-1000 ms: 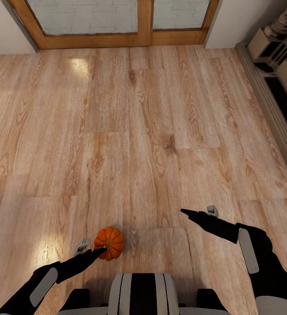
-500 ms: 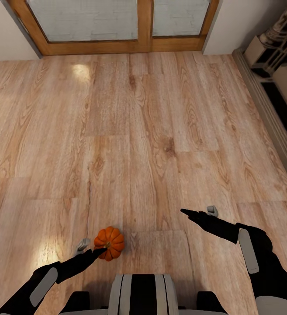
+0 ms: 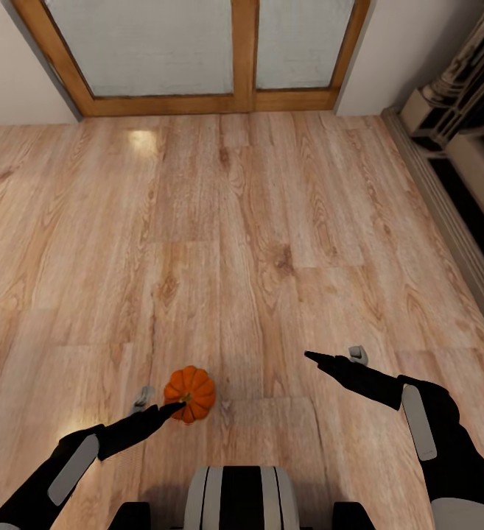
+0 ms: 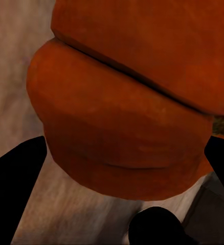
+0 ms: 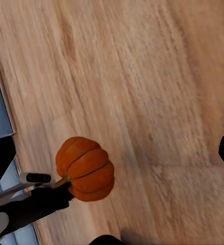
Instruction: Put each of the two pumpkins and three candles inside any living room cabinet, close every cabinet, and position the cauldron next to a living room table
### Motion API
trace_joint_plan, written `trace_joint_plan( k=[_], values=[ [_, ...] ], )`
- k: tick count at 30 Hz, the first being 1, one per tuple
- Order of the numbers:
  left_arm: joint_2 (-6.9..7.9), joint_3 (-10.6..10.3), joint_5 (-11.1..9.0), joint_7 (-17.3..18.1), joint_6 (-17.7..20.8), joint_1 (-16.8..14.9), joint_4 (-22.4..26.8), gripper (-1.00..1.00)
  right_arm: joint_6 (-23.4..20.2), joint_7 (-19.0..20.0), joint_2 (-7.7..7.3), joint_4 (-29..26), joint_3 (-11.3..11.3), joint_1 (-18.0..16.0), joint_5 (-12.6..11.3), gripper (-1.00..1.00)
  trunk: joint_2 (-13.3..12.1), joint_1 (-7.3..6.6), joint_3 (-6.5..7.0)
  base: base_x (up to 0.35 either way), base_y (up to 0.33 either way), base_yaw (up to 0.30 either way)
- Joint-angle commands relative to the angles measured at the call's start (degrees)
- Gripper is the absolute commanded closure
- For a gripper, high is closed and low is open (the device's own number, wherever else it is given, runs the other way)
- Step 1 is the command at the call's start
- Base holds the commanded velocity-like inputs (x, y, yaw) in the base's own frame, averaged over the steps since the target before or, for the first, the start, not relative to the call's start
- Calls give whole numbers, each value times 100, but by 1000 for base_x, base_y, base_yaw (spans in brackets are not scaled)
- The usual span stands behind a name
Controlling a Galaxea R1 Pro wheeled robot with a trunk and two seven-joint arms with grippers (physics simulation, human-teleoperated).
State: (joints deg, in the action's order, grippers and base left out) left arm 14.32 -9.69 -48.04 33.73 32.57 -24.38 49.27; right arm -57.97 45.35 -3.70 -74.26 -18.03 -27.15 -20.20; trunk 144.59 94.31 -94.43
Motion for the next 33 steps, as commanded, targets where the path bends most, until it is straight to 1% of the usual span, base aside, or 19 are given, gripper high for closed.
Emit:
trace_joint_plan(
  k=[1,3,5,6,8,9,10,11,16,22,24,28,33],
  values=[
    [9,-11,1,-16,65,0,22,100,-21,35,1,0,-8,-2,24,-100,0,-3,20,0,0,0],
    [50,-2,-25,-9,274,2,107,100,-21,36,1,-5,-8,-1,13,-100,-3,-8,64,0,0,0],
    [70,37,-88,-11,325,3,229,100,-21,36,1,-13,-8,-2,10,-100,-6,-13,108,0,0,0],
    [81,85,-142,-13,373,3,329,100,-23,36,1,-18,-8,-3,9,-100,-7,-16,130,0,0,0],
    [130,188,-216,-17,622,3,452,100,-27,36,6,-31,-11,-3,8,-100,-10,-21,175,0,0,0],
    [182,235,-238,-15,777,3,480,100,-28,36,8,-49,-10,-2,10,-100,-11,-23,197,0,0,0],
    [304,345,-271,-10,1021,3,537,100,-25,36,9,-71,-9,-3,14,-100,-12,-26,219,0,0,0],
    [328,378,-278,-9,1074,3,560,100,-24,36,6,-69,-8,-5,15,-100,-14,-29,241,0,0,0],
    [356,449,-289,-9,1162,3,594,100,-14,41,9,-81,-32,-2,11,-100,-20,-42,352,0,0,0],
    [354,455,-294,-12,1240,3,601,100,-12,58,10,-64,-202,-1,8,-100,-28,-57,489,0,0,-18],
    [345,457,-290,-14,1248,3,601,100,-8,123,10,-41,-266,-1,9,-100,-31,-62,543,0,0,-134],
    [336,455,-286,-15,1259,3,601,100,9,509,7,-20,-377,-2,25,-100,-36,-72,655,0,0,-188],
    [328,454,-285,-23,1255,3,601,100,14,634,2,-11,-399,-2,32,-100,-43,-85,799,0,0,-212]
  ],
)
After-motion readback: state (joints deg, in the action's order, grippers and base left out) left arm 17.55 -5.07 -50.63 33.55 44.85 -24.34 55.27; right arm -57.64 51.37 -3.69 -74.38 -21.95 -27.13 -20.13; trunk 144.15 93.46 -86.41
